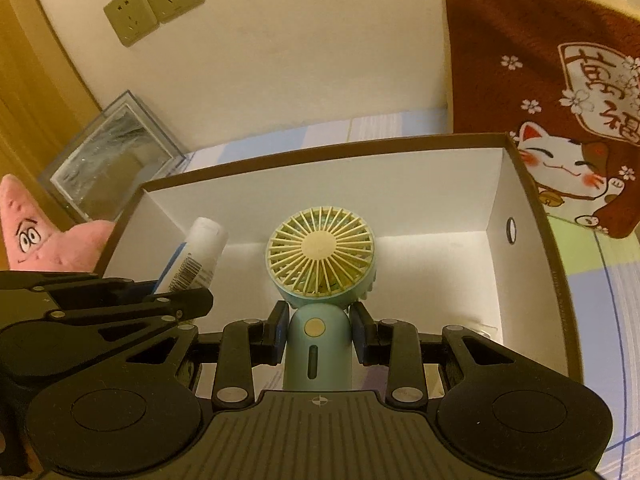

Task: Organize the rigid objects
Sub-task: 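Lower the tube and fan into the brown box and open both grippers, then lift both grippers out of the brown box back toward the table items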

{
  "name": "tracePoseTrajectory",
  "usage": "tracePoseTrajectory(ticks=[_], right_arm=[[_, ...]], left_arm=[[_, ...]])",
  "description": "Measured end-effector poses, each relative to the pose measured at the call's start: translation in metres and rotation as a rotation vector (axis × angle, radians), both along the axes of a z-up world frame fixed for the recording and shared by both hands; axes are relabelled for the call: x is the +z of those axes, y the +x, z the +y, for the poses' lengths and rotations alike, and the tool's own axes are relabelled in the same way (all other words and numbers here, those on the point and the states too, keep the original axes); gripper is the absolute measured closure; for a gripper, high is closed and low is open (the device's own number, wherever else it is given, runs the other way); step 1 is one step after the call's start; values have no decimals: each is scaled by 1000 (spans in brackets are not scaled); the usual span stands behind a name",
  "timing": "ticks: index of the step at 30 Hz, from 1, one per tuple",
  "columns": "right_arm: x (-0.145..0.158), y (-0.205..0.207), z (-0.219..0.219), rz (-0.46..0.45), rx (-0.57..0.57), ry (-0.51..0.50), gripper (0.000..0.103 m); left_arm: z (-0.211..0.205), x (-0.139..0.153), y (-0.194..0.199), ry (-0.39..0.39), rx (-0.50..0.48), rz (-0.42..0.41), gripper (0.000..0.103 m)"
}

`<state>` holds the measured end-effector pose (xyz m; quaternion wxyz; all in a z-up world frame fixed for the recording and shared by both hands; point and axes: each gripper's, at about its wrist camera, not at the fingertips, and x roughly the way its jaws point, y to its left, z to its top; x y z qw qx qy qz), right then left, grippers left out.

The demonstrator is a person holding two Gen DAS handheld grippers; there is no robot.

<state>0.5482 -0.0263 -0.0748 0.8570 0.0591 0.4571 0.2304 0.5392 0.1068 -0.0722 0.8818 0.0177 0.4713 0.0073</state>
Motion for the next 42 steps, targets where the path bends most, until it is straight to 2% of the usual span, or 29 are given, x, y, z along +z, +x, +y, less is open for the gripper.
tracePoseTrajectory(ticks=[11,15,19,22,24,26,28,33,42], right_arm=[[-15,13,-1,34,-49,-24,70],[-16,16,1,32,-64,-20,70],[-16,15,1,22,-74,-18,70],[-13,13,-1,-13,-84,4,70],[-11,12,-1,-30,-80,7,68],[-8,9,-1,-35,-61,7,53],[-4,3,-3,-53,-52,6,48],[1,-10,-8,-47,-28,12,46],[15,-33,-25,-56,-41,48,45]], left_arm=[[3,-16,19,-34,1,30,89],[3,-17,23,-48,-2,23,71],[3,-14,20,-15,-12,5,71],[7,-11,18,-19,-2,2,71],[10,-9,16,-25,8,0,69],[13,-7,14,-28,12,-3,68],[14,-6,10,-29,15,-6,68],[16,1,-1,-29,14,-13,64],[19,16,-26,-47,15,-31,64]])
